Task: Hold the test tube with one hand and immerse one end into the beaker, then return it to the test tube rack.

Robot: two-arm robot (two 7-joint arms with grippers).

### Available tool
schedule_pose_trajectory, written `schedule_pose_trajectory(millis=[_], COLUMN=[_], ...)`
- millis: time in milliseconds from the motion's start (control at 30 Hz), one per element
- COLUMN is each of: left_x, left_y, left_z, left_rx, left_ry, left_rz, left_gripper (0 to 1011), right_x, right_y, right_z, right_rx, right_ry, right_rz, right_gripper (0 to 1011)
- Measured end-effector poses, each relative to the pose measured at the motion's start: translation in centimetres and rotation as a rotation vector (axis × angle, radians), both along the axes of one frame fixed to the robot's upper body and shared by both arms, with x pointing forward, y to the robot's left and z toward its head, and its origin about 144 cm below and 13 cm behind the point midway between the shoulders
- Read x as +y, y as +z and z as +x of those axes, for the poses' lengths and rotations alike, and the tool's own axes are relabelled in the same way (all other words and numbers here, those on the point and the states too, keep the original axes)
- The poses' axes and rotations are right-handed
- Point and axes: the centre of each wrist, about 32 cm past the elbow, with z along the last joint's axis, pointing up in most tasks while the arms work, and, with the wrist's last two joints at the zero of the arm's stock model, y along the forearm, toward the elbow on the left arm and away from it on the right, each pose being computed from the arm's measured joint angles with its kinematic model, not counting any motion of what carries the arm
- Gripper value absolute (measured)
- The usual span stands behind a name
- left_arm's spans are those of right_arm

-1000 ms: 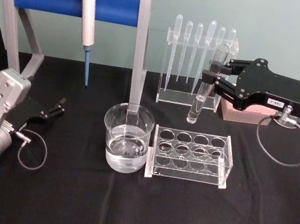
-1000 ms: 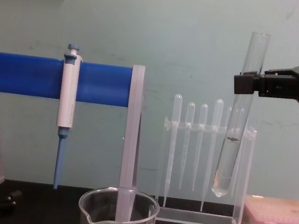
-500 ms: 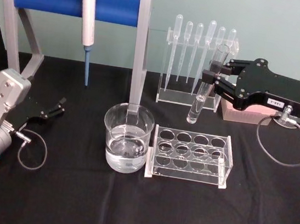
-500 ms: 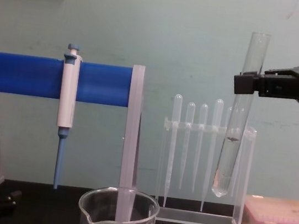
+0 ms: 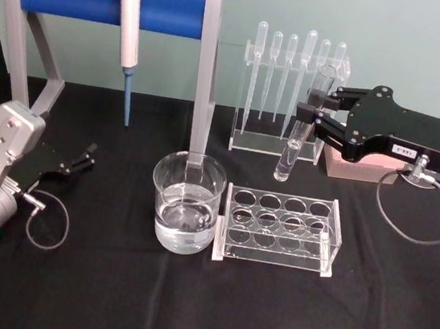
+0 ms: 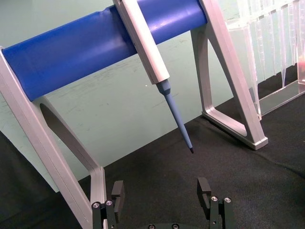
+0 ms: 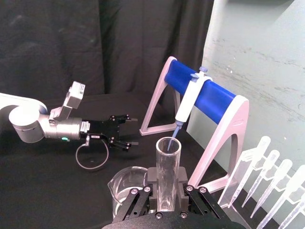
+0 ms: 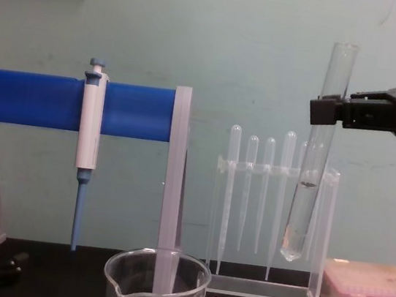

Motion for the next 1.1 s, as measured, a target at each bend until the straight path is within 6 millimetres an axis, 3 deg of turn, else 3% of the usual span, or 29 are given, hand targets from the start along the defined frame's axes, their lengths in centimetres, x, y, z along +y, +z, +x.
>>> schedule_pose_trajectory(millis=[1100], left_x=[0.00], left_y=[0.00], left_z=[0.00], left_rx=[0.000], left_ry=[0.000], left_rz=[0.000], left_gripper=[1000], right_x=[0.00], right_y=[0.00], right_z=[0.00], right_rx=[0.000], right_ry=[0.000], right_rz=[0.000], right_gripper=[242])
